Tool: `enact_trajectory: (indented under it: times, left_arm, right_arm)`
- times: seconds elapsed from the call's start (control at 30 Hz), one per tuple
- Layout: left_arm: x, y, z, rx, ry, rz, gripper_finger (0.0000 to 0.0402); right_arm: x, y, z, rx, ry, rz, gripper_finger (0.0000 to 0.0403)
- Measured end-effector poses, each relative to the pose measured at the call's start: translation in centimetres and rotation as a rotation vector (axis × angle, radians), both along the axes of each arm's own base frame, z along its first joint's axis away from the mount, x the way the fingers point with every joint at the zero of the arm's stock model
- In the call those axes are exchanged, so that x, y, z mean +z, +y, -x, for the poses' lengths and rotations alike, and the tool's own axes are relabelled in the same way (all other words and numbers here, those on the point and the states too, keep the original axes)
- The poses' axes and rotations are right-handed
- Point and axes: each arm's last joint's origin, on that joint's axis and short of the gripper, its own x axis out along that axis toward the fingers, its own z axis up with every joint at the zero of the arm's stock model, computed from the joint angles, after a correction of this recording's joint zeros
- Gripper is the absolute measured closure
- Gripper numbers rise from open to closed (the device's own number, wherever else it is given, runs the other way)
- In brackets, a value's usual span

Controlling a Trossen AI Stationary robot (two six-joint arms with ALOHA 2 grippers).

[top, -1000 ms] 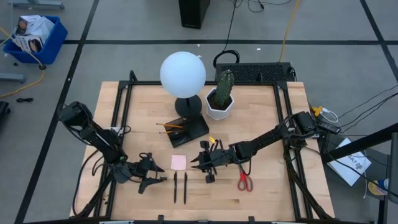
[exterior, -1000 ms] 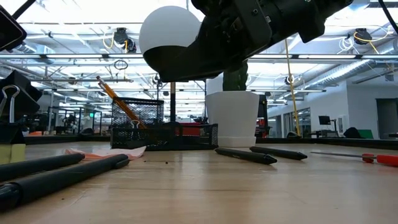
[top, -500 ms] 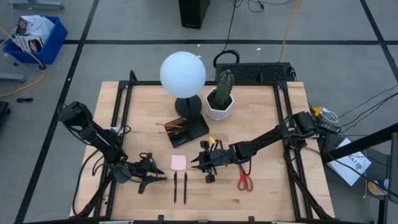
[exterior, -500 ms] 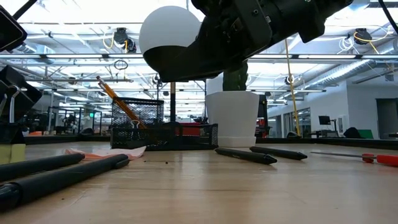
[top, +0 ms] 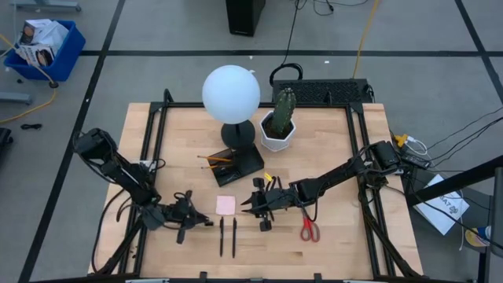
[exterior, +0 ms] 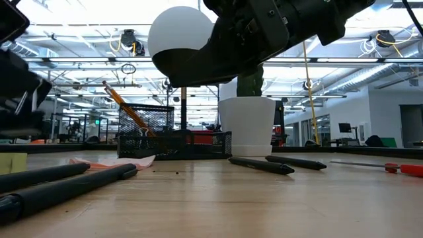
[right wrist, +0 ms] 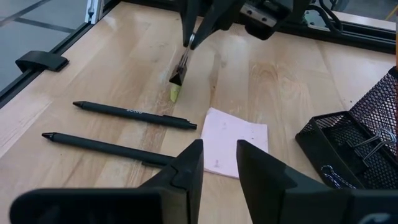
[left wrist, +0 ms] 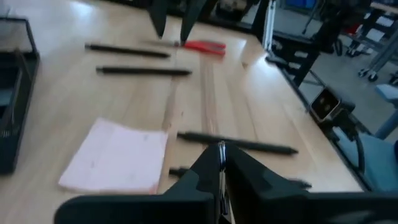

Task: Pick and place office supplies into organizer
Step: Put the black binder clip into the desk organizer

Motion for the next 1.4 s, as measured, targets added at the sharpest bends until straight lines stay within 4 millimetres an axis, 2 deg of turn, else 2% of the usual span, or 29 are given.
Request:
enact_trajectory:
  times: [0.13,0.27,0.43,0.63,0.8,0.97,1.07,1.23,1.4]
  left_arm:
    - [0.5,0.2,-0.5,-0.002,-0.046,-0.025,0.0380]
    - [0.8,1.0,-1.2,0.071,-0.081,-0.088,0.0393]
    - [0.8,2.4,-2.3,0.186,-0.086,-0.114,0.0380]
    - [0.8,4.2,-3.5,0.290,-0.079,-0.110,0.0393]
    - [1.0,5.7,-4.5,0.373,-0.090,-0.098,0.0374]
    - [1.3,7.3,-5.3,0.450,-0.111,-0.102,0.0392]
    - [1.2,8.2,-5.6,0.492,-0.103,-0.115,0.0389]
    - [1.1,9.3,-6.0,0.504,-0.091,-0.099,0.0367]
    - [1.1,9.8,-6.1,0.526,-0.084,-0.092,0.0384]
  right_arm:
    - [0.0,0.0,0.0,0.000,0.000,0.000,0.0314]
    - [0.0,0.0,0.0,0.000,0.000,0.000,0.0314]
    - [0.0,0.0,0.0,0.000,0.000,0.000,0.0314]
    - [0.0,0.0,0.0,0.000,0.000,0.000,0.0314]
    - [0.0,0.0,0.0,0.000,0.000,0.000,0.0314]
    - [0.0,0.0,0.0,0.000,0.000,0.000,0.0314]
    - [0.0,0.0,0.0,0.000,0.000,0.000,0.0314]
    - [0.0,0.0,0.0,0.001,0.000,-0.001,0.0314]
    - [0.0,0.0,0.0,0.001,0.000,-0.001,0.0314]
